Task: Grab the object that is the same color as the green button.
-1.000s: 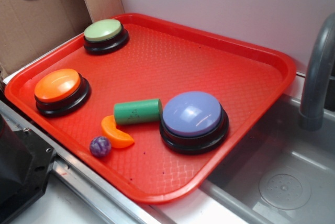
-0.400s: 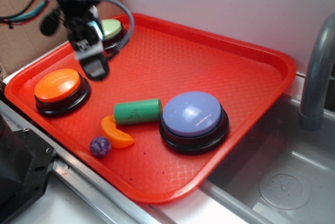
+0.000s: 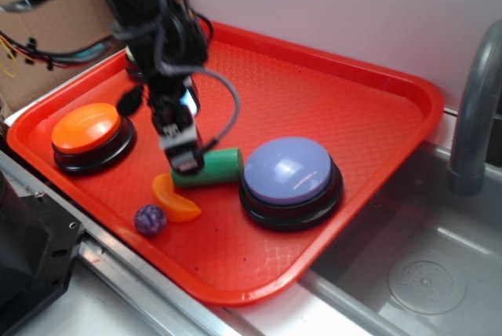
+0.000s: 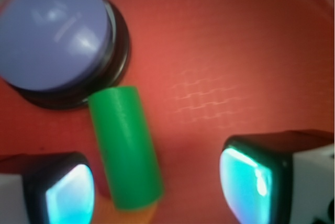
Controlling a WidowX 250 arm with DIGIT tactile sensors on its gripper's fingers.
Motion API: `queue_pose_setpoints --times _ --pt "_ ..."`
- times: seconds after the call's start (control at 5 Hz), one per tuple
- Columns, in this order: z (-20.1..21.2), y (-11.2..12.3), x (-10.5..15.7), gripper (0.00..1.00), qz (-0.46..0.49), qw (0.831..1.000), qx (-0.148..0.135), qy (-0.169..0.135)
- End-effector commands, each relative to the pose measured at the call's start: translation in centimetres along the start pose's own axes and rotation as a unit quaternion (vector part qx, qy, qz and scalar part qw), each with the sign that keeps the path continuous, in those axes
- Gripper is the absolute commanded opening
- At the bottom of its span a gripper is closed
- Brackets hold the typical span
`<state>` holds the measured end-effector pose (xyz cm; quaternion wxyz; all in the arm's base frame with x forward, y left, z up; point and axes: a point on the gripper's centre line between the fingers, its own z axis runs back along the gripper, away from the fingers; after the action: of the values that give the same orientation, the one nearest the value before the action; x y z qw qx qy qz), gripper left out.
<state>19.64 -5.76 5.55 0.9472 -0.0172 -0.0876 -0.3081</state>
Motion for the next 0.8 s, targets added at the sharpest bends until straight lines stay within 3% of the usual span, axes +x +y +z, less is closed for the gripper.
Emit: queue_pose_setpoints --times 0.0,0.2,0.4,0.6 --pt "-2.5 -2.0 -0.2 1.00 -0.023 1.000 -0.011 0.005" --pt "-3.4 -1.9 -0.4 1.00 -0.022 1.000 -0.006 0.014" --pt "-4.0 -1.1 -0.3 0.13 0.004 0.999 0.013 0.041" --pt "-3.3 -0.3 -0.3 0.00 0.000 0.999 0.009 0.036"
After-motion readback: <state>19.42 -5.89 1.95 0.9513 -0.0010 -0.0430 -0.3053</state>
